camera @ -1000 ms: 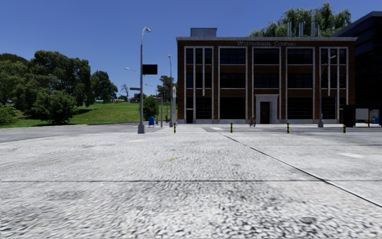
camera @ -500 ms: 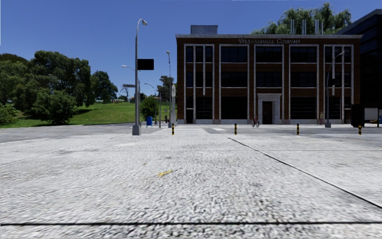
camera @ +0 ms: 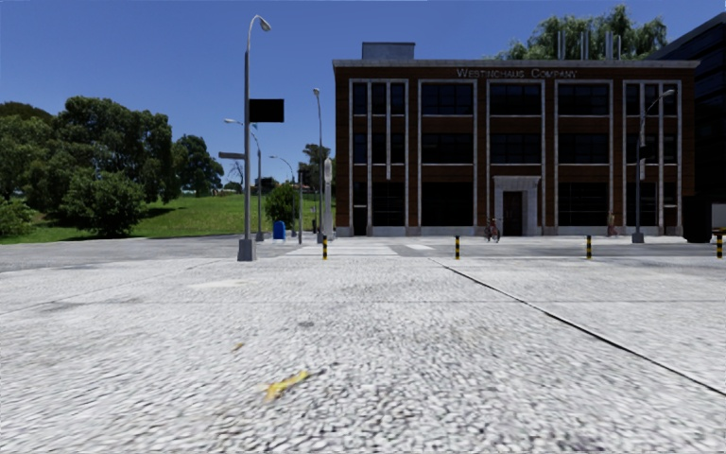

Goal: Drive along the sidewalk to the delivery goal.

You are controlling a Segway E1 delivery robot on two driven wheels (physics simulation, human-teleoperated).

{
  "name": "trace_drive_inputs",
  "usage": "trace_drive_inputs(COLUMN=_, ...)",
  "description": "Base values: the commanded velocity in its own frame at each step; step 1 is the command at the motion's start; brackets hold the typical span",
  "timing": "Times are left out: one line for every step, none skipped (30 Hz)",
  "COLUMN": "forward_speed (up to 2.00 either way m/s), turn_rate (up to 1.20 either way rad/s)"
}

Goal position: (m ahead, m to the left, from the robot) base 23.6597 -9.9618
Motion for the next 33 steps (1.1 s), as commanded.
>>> trace_drive_inputs(forward_speed=2.00, turn_rate=0.00)
trace_drive_inputs(forward_speed=2.00, turn_rate=0.00)
trace_drive_inputs(forward_speed=2.00, turn_rate=0.00)
trace_drive_inputs(forward_speed=2.00, turn_rate=0.00)
trace_drive_inputs(forward_speed=2.00, turn_rate=0.00)
trace_drive_inputs(forward_speed=2.00, turn_rate=0.00)
trace_drive_inputs(forward_speed=2.00, turn_rate=0.00)
trace_drive_inputs(forward_speed=2.00, turn_rate=0.00)
trace_drive_inputs(forward_speed=2.00, turn_rate=0.00)
trace_drive_inputs(forward_speed=2.00, turn_rate=0.00)
trace_drive_inputs(forward_speed=2.00, turn_rate=0.00)
trace_drive_inputs(forward_speed=2.00, turn_rate=0.00)
trace_drive_inputs(forward_speed=2.00, turn_rate=0.00)
trace_drive_inputs(forward_speed=2.00, turn_rate=0.00)
trace_drive_inputs(forward_speed=2.00, turn_rate=0.00)
trace_drive_inputs(forward_speed=2.00, turn_rate=0.00)
trace_drive_inputs(forward_speed=2.00, turn_rate=0.00)
trace_drive_inputs(forward_speed=2.00, turn_rate=0.00)
trace_drive_inputs(forward_speed=2.00, turn_rate=0.00)
trace_drive_inputs(forward_speed=2.00, turn_rate=0.00)
trace_drive_inputs(forward_speed=2.00, turn_rate=0.00)
trace_drive_inputs(forward_speed=2.00, turn_rate=0.00)
trace_drive_inputs(forward_speed=2.00, turn_rate=0.00)
trace_drive_inputs(forward_speed=2.00, turn_rate=0.00)
trace_drive_inputs(forward_speed=2.00, turn_rate=0.00)
trace_drive_inputs(forward_speed=2.00, turn_rate=0.00)
trace_drive_inputs(forward_speed=2.00, turn_rate=0.00)
trace_drive_inputs(forward_speed=2.00, turn_rate=0.00)
trace_drive_inputs(forward_speed=2.00, turn_rate=0.00)
trace_drive_inputs(forward_speed=2.00, turn_rate=0.00)
trace_drive_inputs(forward_speed=2.00, turn_rate=0.00)
trace_drive_inputs(forward_speed=2.00, turn_rate=0.00)
trace_drive_inputs(forward_speed=2.00, turn_rate=0.00)
